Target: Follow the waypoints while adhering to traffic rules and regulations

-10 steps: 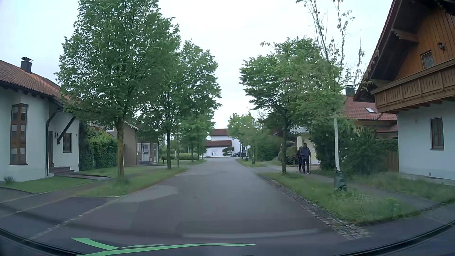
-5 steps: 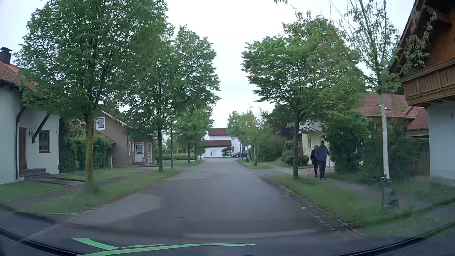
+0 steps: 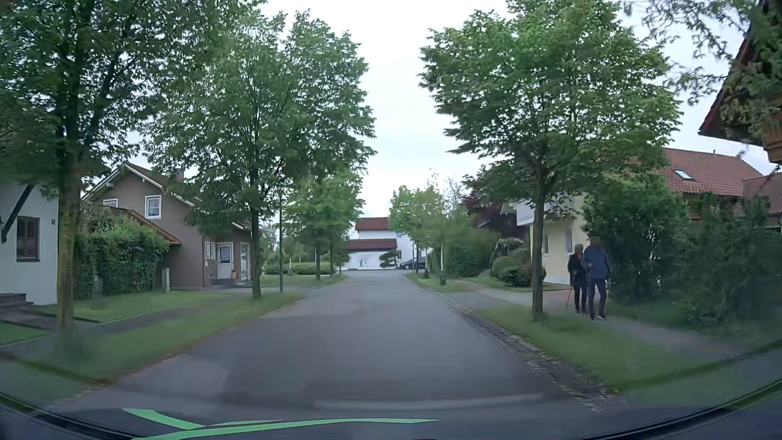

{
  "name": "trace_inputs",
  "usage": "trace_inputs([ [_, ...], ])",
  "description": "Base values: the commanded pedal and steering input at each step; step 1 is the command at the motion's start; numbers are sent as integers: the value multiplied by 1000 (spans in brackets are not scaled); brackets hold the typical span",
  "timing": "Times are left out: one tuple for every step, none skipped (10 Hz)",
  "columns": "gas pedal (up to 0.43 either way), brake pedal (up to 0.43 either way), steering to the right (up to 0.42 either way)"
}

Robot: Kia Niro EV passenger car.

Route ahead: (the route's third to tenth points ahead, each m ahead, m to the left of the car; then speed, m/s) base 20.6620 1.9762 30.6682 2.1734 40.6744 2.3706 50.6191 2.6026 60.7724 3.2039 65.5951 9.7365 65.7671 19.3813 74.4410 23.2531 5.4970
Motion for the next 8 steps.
trace_inputs([
  [59, 0, 3],
  [59, 0, 2],
  [59, 0, 3],
  [59, 0, 2],
  [59, 0, 2],
  [59, 0, 1],
  [59, 0, 0],
  [67, 0, -1],
])
